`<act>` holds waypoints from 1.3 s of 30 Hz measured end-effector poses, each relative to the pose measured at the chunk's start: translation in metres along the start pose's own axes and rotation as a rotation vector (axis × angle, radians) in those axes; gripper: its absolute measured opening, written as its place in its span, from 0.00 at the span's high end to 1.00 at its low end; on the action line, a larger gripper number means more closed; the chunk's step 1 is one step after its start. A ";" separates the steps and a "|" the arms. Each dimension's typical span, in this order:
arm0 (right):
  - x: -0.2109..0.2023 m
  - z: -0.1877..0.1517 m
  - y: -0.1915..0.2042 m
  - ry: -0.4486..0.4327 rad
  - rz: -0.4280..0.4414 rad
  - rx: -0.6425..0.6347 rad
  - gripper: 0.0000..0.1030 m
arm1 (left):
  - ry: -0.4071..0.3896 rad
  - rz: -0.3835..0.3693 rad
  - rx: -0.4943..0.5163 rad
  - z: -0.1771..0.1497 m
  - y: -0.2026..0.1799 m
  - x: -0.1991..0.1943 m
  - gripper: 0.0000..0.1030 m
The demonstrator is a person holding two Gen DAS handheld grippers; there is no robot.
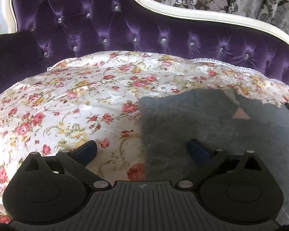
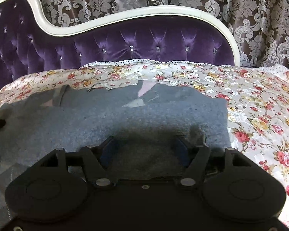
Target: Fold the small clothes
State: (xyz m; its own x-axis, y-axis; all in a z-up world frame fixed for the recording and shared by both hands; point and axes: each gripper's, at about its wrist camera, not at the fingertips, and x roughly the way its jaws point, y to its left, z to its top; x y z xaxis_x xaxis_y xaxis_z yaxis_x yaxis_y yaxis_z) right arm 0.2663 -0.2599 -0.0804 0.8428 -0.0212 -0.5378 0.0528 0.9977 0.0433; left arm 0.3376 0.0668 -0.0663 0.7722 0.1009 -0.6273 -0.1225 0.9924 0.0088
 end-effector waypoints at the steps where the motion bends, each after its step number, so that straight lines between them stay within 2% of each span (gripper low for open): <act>1: 0.000 0.000 0.001 0.001 -0.004 -0.006 0.30 | 0.003 -0.003 0.000 0.002 0.000 0.000 0.00; 3: 0.001 0.002 0.001 0.007 0.005 -0.009 0.22 | 0.010 -0.017 -0.005 0.004 0.003 -0.001 0.00; 4: 0.002 0.003 0.000 0.014 0.025 -0.009 0.13 | 0.018 -0.029 -0.014 0.004 0.005 -0.003 0.01; 6: 0.002 0.007 -0.001 0.038 0.079 -0.026 0.01 | 0.031 -0.056 -0.040 0.004 0.010 -0.014 0.02; 10: -0.028 0.008 0.003 0.006 0.075 -0.067 0.01 | -0.001 -0.081 -0.025 -0.008 0.016 -0.056 0.02; 16: -0.100 -0.014 0.010 -0.033 0.186 -0.086 0.01 | -0.022 -0.139 0.098 -0.045 0.018 -0.119 0.02; 24: -0.180 -0.062 0.004 0.022 0.278 -0.088 0.01 | 0.009 -0.235 0.057 -0.102 0.028 -0.194 0.02; 31: -0.223 -0.106 -0.009 0.108 0.277 -0.031 0.01 | 0.036 -0.235 0.045 -0.139 0.030 -0.229 0.02; 39: -0.246 -0.138 -0.022 0.143 0.295 0.091 0.01 | 0.055 -0.241 0.071 -0.168 0.026 -0.246 0.02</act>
State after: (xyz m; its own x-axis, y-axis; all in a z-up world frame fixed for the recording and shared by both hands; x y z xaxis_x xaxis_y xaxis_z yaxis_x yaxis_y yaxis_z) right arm -0.0167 -0.2676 -0.0654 0.7456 0.2831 -0.6033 -0.1292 0.9495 0.2860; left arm 0.0399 0.0556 -0.0420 0.7386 -0.1408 -0.6592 0.1061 0.9900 -0.0926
